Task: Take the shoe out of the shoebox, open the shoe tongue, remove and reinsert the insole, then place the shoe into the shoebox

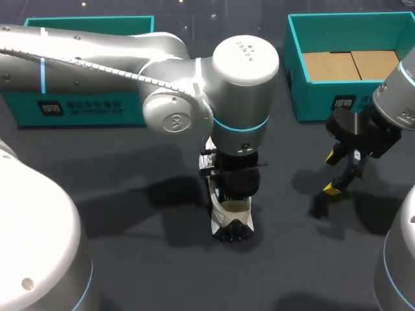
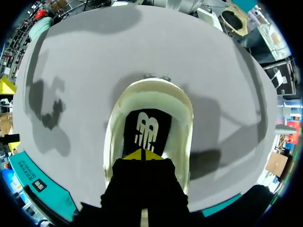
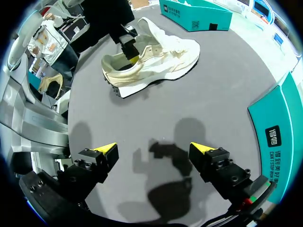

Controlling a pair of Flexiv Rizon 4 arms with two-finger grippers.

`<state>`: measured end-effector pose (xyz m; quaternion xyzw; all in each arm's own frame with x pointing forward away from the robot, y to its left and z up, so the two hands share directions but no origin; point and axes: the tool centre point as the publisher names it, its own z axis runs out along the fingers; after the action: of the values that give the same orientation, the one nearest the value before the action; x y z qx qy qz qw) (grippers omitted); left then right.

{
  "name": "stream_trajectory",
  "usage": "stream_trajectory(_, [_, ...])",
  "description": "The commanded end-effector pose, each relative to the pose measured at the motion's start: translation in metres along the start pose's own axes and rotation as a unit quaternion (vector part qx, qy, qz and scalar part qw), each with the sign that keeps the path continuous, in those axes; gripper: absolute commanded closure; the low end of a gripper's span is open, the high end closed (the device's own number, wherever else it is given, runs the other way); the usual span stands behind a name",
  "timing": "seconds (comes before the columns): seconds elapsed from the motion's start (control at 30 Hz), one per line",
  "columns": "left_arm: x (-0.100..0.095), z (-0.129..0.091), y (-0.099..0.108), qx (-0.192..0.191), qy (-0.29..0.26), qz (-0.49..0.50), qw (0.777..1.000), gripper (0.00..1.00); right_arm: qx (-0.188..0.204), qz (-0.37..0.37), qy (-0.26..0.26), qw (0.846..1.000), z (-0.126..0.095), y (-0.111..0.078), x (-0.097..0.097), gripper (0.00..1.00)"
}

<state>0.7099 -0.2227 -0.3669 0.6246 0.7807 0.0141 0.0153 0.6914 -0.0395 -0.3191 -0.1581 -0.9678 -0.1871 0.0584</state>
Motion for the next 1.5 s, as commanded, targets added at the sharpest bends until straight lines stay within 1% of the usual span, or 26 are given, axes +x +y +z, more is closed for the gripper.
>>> stream_trajectory(0.03, [0.005,-0.006,0.008,-0.010,-0.018,-0.002,1.000,1.00,0.001,0.000,-0.001,1.000,0.000,0.000,0.001,0.00])
stream_trajectory(0.17, [0.001,-0.008,0.014,-0.028,-0.013,-0.007,0.999,1.00,0.001,0.000,-0.001,1.000,0.000,0.000,0.001,0.00])
stream_trajectory(0.33, [0.001,-0.009,0.011,-0.063,0.002,-0.021,0.998,1.00,0.001,0.000,-0.001,1.000,0.000,0.000,0.001,0.00])
stream_trajectory(0.37, [0.001,-0.007,0.011,-0.068,0.004,-0.023,0.997,0.95,0.001,0.000,-0.001,1.000,0.000,0.000,0.001,0.00])
stream_trajectory(0.4, [0.001,-0.006,0.010,-0.071,0.006,-0.028,0.997,0.89,0.001,0.000,-0.001,1.000,0.000,0.000,0.001,0.00])
stream_trajectory(0.43, [0.001,-0.004,0.010,-0.073,0.008,-0.028,0.997,0.80,0.001,0.000,-0.001,1.000,0.000,0.000,0.001,0.00])
stream_trajectory(0.47, [0.001,-0.003,0.009,-0.073,0.008,-0.028,0.997,0.69,0.001,0.000,-0.001,1.000,0.000,0.000,0.001,0.00])
stream_trajectory(0.53, [0.001,-0.001,0.010,-0.076,0.011,-0.030,0.997,0.54,0.001,0.000,-0.001,1.000,0.000,0.000,0.001,0.00])
stream_trajectory(0.57, [0.001,-0.001,0.011,-0.076,0.013,-0.031,0.997,0.42,0.001,0.000,-0.001,1.000,0.000,0.000,0.001,0.00])
stream_trajectory(0.63, [0.001,0.000,0.014,-0.076,0.016,-0.034,0.996,0.07,0.001,0.000,-0.001,1.000,0.000,0.000,0.001,0.00])
stream_trajectory(0.67, [0.001,0.000,0.016,-0.076,0.019,-0.036,0.996,0.00,0.001,0.000,-0.001,1.000,0.000,0.000,0.001,0.00])
stream_trajectory(0.73, [0.001,0.000,0.020,-0.075,0.023,-0.040,0.996,0.00,0.001,0.000,-0.001,1.000,0.000,0.000,0.001,0.00])
stream_trajectory(0.93, [0.003,-0.005,0.032,-0.048,0.022,-0.041,0.998,0.00,0.001,0.000,-0.001,1.000,0.000,0.000,0.001,0.00])
stream_trajectory(1.0, [0.003,-0.007,0.032,-0.043,0.020,-0.038,0.998,0.00,0.001,0.000,-0.001,1.000,0.000,0.000,0.001,0.00])
stream_trajectory(1.1, [0.002,-0.012,0.033,-0.018,0.011,-0.017,1.000,0.00,0.001,0.000,-0.001,1.000,0.000,0.000,0.001,0.00])
stream_trajectory(1.23, [0.002,-0.015,0.034,-0.001,0.006,-0.001,1.000,0.00,0.001,0.000,-0.001,1.000,0.000,0.000,0.001,0.00])
stream_trajectory(1.33, [0.003,-0.018,0.032,0.006,0.000,0.019,1.000,0.00,0.001,0.000,-0.001,1.000,0.000,0.000,0.001,0.00])
stream_trajectory(1.4, [0.004,-0.019,0.030,-0.002,-0.002,0.021,1.000,0.00,0.001,0.000,-0.001,1.000,0.000,0.000,0.001,0.00])
stream_trajectory(1.5, [0.004,-0.021,0.028,-0.003,-0.006,0.028,1.000,0.00,0.001,0.000,-0.001,1.000,0.000,0.000,0.001,0.00])
